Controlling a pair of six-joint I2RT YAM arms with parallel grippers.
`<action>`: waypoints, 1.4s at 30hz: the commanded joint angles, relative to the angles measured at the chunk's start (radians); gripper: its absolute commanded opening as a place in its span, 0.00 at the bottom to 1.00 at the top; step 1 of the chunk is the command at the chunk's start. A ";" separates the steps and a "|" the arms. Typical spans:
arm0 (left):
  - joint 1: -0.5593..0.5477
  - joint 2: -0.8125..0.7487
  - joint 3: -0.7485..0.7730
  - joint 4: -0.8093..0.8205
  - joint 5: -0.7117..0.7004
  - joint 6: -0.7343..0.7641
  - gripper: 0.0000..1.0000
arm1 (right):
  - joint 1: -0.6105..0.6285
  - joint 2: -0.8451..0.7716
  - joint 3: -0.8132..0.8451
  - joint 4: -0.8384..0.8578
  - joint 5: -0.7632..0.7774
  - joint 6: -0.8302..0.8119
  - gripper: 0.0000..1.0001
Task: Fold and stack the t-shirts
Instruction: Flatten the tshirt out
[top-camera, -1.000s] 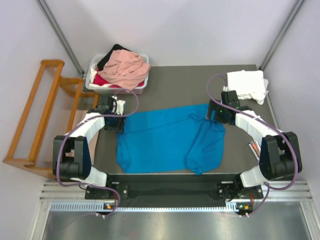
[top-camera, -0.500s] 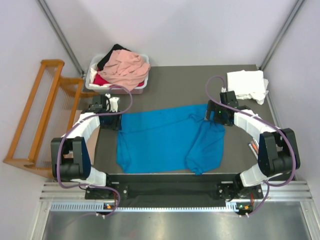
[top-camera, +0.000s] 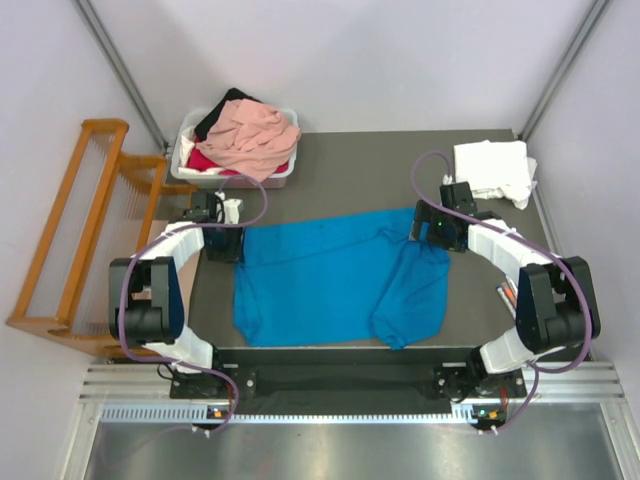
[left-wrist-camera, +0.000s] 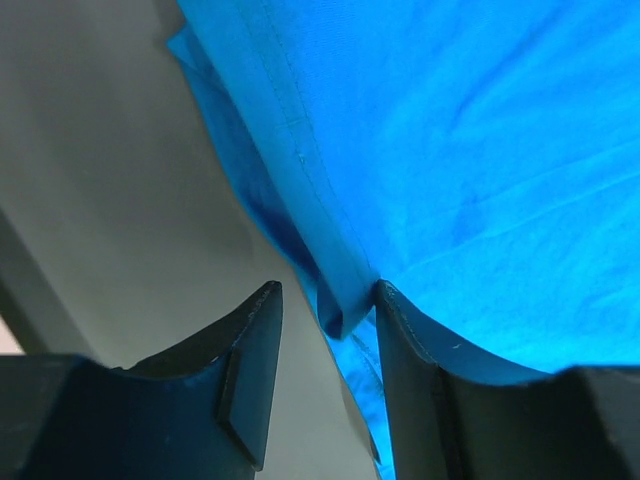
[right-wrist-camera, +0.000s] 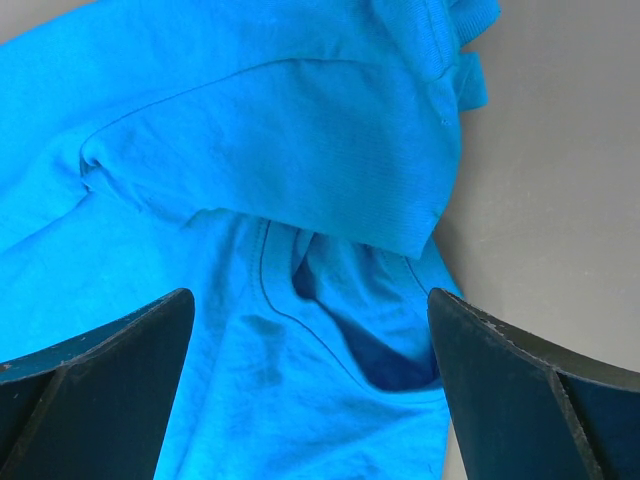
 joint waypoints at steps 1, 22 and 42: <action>0.000 0.023 0.038 0.048 0.004 -0.008 0.44 | -0.008 -0.037 0.030 0.035 0.009 0.008 1.00; -0.009 -0.011 0.015 0.051 -0.006 0.002 0.09 | -0.059 0.063 0.010 0.084 0.042 0.026 1.00; -0.012 -0.009 0.002 0.051 -0.012 0.006 0.10 | -0.057 0.175 0.051 0.134 -0.013 0.026 0.77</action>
